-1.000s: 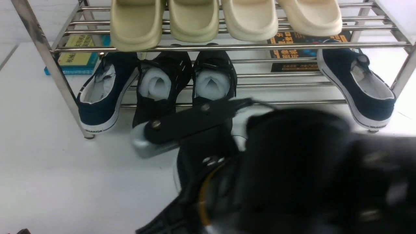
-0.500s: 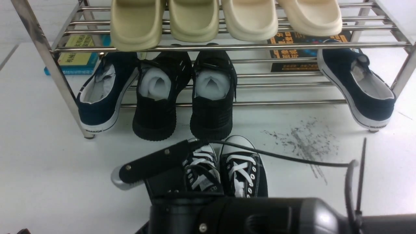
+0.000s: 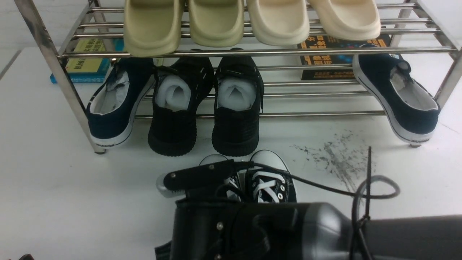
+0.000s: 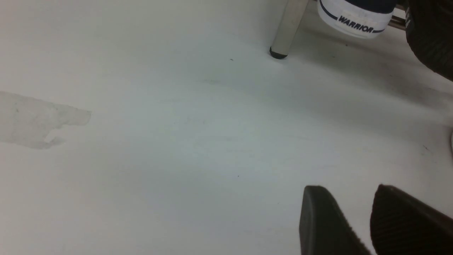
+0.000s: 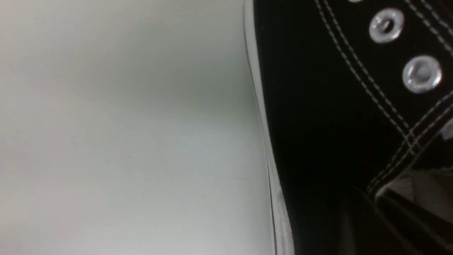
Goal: Take the shoes off the shelf with your hand on the white table.
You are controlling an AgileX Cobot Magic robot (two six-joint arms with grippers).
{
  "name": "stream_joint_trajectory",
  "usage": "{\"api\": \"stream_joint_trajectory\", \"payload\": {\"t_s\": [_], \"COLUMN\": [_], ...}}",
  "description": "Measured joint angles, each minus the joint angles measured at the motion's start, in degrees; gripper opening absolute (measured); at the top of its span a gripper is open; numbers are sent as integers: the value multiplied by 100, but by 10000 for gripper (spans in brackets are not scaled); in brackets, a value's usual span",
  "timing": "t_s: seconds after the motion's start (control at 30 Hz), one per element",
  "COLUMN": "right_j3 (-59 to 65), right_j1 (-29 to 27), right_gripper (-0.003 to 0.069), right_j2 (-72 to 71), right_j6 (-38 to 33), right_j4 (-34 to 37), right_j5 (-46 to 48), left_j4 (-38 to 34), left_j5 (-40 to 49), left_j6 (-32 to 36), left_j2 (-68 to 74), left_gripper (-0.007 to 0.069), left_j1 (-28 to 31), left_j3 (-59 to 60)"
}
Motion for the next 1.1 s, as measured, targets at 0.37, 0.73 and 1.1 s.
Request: {"api": "stream_joint_trajectory", "payload": {"t_s": [0.37, 0.73, 1.1], "right_j3": [-5, 11, -218], "right_j1": [-34, -127, -217], "right_gripper": [50, 100, 377], "right_j2": [0, 12, 12], "right_j6": [31, -101, -836], "right_j4": [84, 442, 690], "right_j5": [121, -168, -30], "left_j4": [0, 0, 0], "left_j5": [0, 0, 0], "left_j6": [0, 0, 0], "left_j2": [0, 0, 0], "left_gripper": [242, 242, 242], "left_j1": [0, 0, 0], "left_j3": [0, 0, 0]}}
